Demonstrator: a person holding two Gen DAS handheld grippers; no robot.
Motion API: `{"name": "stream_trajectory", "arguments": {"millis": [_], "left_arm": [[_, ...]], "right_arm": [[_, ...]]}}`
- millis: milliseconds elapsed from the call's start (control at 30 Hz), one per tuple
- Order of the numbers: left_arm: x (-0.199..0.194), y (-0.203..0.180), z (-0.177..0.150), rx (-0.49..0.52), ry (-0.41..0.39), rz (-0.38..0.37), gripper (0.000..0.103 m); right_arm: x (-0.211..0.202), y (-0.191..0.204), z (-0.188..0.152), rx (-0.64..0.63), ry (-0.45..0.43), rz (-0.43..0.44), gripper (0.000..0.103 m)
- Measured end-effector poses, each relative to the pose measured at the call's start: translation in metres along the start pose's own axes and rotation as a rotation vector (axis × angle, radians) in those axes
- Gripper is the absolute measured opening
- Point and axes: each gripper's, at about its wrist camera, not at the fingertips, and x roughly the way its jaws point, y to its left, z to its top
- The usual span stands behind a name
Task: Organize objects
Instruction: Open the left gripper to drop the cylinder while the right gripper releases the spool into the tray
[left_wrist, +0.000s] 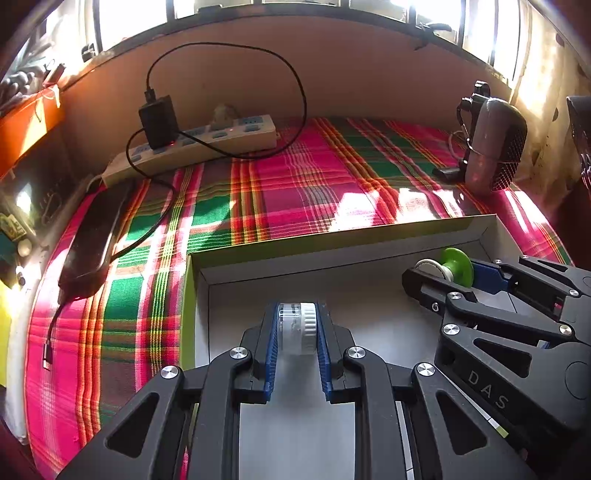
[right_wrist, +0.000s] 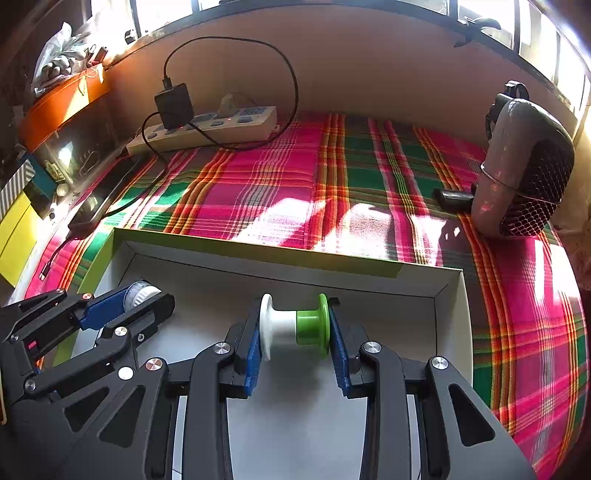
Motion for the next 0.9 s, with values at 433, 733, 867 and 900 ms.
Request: {"name": "stream_trajectory", "arguments": {"millis": [433,733,867,900], "left_arm": [[0.001,-0.004,0.001,0.008,0.01,-0.002,0.023],[-0.005,-0.002,0.0,-0.01,0.003,-0.002,0.028],[-0.012,-0.001,-0.002,-0.017,-0.009,-0.002,0.028],[-0.014,-0.001,-0.002,-0.015,-0.015,-0.001,0.028]], "right_arm": [[-0.001,-0.007,0.0,0.029,-0.003,-0.017,0.044],[-0.007,-0.009,-0.001,0.042,-0.013,-0.023,0.044],[-0.011,-0.008,-0.001,0.042,-0.021,-0.028,0.045],[-0.012,-0.007,-0.001,0.042,-0.023,-0.026,0.045]]}}
